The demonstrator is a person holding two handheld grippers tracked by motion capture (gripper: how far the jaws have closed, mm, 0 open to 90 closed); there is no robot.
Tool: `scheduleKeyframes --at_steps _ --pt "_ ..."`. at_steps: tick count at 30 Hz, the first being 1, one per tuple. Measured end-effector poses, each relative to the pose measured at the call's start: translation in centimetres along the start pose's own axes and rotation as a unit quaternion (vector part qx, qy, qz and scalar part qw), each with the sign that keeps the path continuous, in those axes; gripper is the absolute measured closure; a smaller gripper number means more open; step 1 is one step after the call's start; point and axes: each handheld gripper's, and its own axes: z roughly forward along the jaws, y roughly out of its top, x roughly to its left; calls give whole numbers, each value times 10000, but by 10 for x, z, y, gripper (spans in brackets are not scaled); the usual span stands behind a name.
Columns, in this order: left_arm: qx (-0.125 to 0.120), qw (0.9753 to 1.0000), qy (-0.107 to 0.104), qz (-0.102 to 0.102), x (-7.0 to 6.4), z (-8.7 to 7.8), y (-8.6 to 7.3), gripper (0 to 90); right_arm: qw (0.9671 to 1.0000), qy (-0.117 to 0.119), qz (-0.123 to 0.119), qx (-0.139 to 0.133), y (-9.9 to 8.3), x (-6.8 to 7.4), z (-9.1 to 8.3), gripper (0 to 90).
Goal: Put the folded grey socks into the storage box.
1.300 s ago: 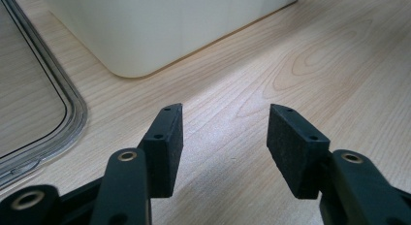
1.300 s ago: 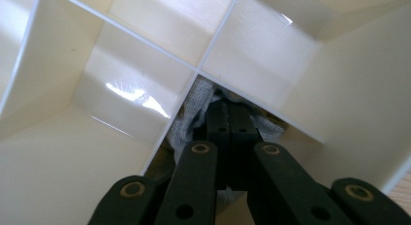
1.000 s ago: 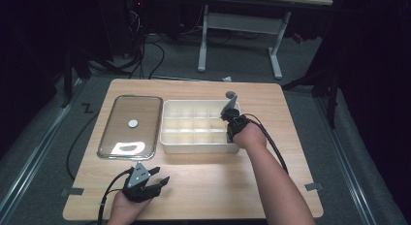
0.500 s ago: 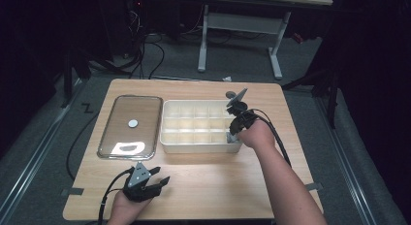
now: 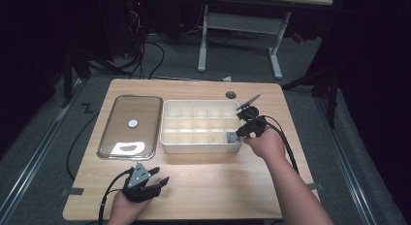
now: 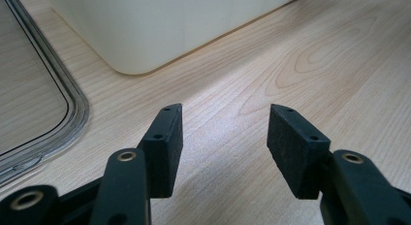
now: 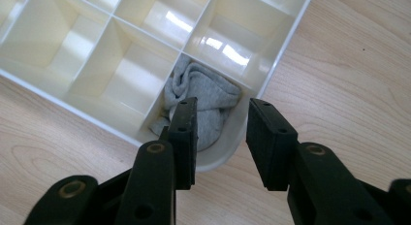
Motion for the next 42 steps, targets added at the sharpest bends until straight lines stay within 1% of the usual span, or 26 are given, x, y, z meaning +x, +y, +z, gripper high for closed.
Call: scheduleKeyframes --at_steps 4,7,10,11,13,16,18,21,22,23,24,26,29,33,35,37,38,40,41,42 --pt "11 10000 4 -5 0 0 0 479 9999 -82 16 -143 -11 -1 -1 635" --pt "29 10000 0 2 0 1 0 478 9996 -88 42 -280 -19 -3 -3 626" --pt "31 10000 6 8 -1 1 0 479 9990 -308 -109 -313 -26 0 -6 621" --pt "33 10000 2 7 -1 1 0 479 9987 -345 -150 -346 -28 1 -7 620" --pt "28 10000 1 6 -1 1 0 479 9986 -276 -116 -445 -33 1 -9 620" --pt "35 10000 6 19 -2 1 0 479 9983 -249 -106 -515 -41 2 -9 612" --pt "28 10000 7 25 -3 0 0 478 9973 -424 -219 -549 -46 5 -10 603" --pt "27 10000 10 35 -4 0 0 478 9973 -342 -160 -626 -56 7 -10 585" --pt "31 10000 8 41 -4 0 0 478 9969 -429 -198 -634 -59 9 -10 576" --pt "31 10000 13 46 -4 0 1 478 9964 -421 -215 -707 -63 10 -10 576" --pt "28 10000 14 47 -5 0 1 478 9963 -388 -172 -751 -68 11 -9 574" --pt "22 10000 16 47 -5 0 1 478 9956 -384 -165 -835 -78 13 -6 571" --pt "44 10000 -4 65 -6 0 1 478 9941 -291 -116 -1036 -93 16 -1 564" --pt "55 10000 -3 55 -7 1 1 477 9895 -163 -50 -1434 -122 22 11 558" --pt "66 10000 -8 45 -6 1 1 477 9864 -93 8 -1643 -135 25 19 555" --pt "69 10000 2 38 -7 2 0 477 9827 -38 81 -1849 -148 29 27 551" --pt "65 10000 3 38 -7 2 0 477 9807 -54 98 -1953 -154 31 30 548" --pt "54 10000 8 46 -8 2 0 476 9759 -30 194 -2172 -166 35 36 539" --pt "48 10000 5 45 -8 3 0 476 9743 -26 253 -2237 -171 36 39 533" --pt "41 10000 7 40 -8 3 0 476 9717 -35 318 -2339 -178 39 41 520"
